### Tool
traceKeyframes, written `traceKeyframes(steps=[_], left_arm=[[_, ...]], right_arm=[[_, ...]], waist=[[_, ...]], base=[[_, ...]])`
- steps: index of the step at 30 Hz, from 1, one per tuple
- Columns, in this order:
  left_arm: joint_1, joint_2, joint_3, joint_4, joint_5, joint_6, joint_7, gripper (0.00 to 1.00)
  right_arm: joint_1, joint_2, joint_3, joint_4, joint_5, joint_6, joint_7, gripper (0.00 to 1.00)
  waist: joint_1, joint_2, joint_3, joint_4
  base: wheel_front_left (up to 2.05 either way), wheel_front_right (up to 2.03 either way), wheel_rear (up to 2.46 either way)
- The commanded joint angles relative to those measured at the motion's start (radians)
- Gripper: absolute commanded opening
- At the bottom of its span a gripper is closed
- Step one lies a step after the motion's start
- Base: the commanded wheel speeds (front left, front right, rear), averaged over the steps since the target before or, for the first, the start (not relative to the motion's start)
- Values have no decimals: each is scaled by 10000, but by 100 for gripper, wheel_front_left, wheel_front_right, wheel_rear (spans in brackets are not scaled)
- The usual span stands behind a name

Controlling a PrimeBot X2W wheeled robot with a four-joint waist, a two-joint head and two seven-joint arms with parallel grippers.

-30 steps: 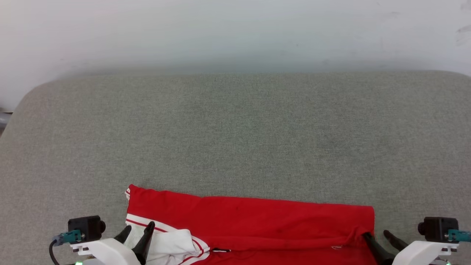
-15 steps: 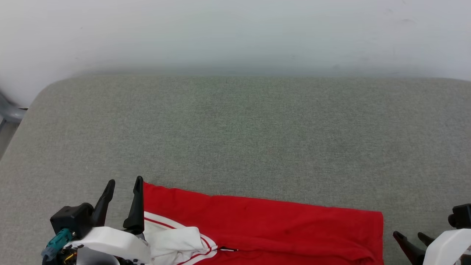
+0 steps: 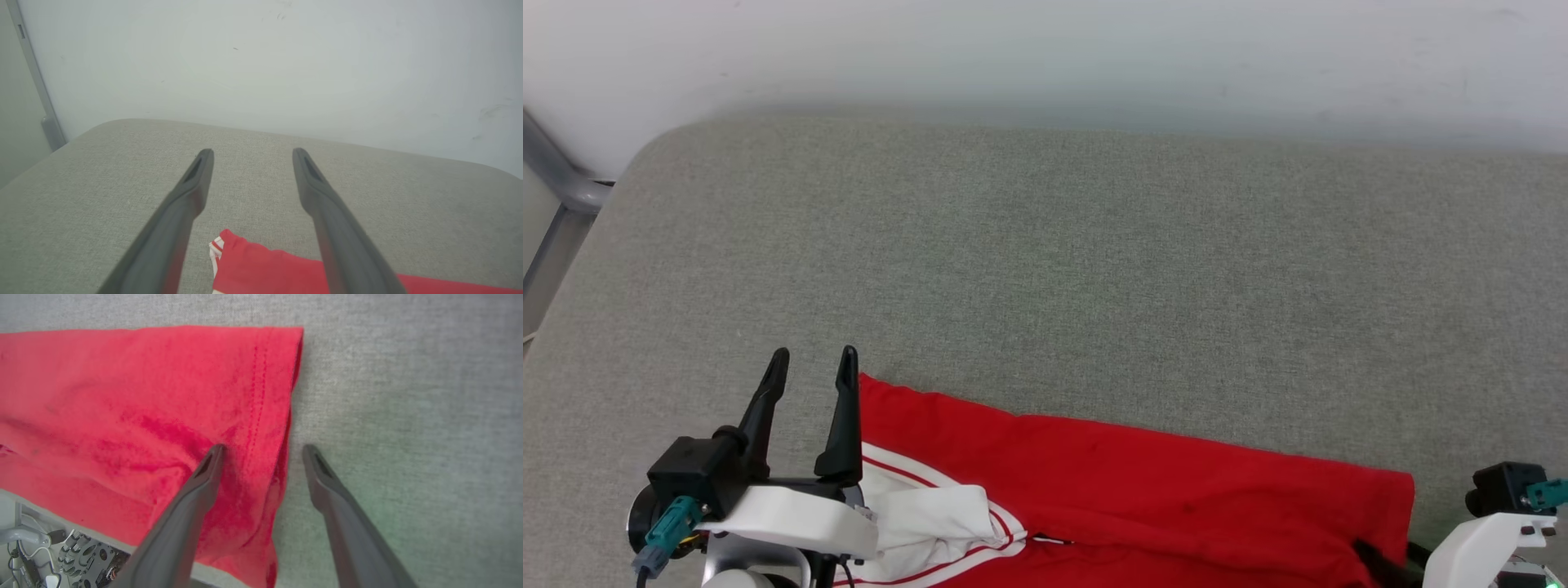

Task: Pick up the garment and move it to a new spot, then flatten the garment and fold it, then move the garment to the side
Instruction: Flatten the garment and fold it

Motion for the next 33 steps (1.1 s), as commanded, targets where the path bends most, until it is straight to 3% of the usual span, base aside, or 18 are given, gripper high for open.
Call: traceKeyframes(steps=[1, 2, 3, 4, 5, 19, 29, 33], left_arm=[[-74, -89, 45, -16, 98, -45, -67, 100], [-84, -124, 68, -12, 153, -83, -68, 100], [-91, -171, 88, 6, 178, -116, -69, 100], [-97, -218, 109, 26, 226, -148, -69, 100], [-109, -272, 120, 47, 259, -177, -69, 100], [324, -381, 245, 428, 569, -304, -61, 100], [574, -263, 150, 431, 610, -182, 98, 100], [576, -225, 127, 425, 628, -142, 151, 100]], right_arm=[[10, 154, 220, 190, 94, -5, 94, 100], [-2, 180, 311, 252, 137, -5, 108, 100], [-13, 210, 408, 312, 174, -3, 128, 47], [-31, 231, 491, 348, 213, -3, 108, 20], [-47, 257, 562, 385, 279, -3, 104, 0], [-447, -453, 353, -356, 346, -8, -307, 0], [-135, -993, -1790, -297, 301, -9, 200, 0], [-129, -846, -2706, -277, 511, -10, 555, 0]], waist=[[-1, 0, 62, 10], [-1, 0, 89, 11], [-1, 0, 115, 10], [-1, 0, 136, 5], [-1, 0, 154, 5], [-1, 0, -410, -276], [-1, 0, -826, -658], [-1, 0, -868, -766]], base=[[0, 0, 0], [0, 0, 0], [0, 0, 0], [0, 0, 0], [0, 0, 0], [0, 0, 0], [0, 0, 0], [0, 0, 0]])
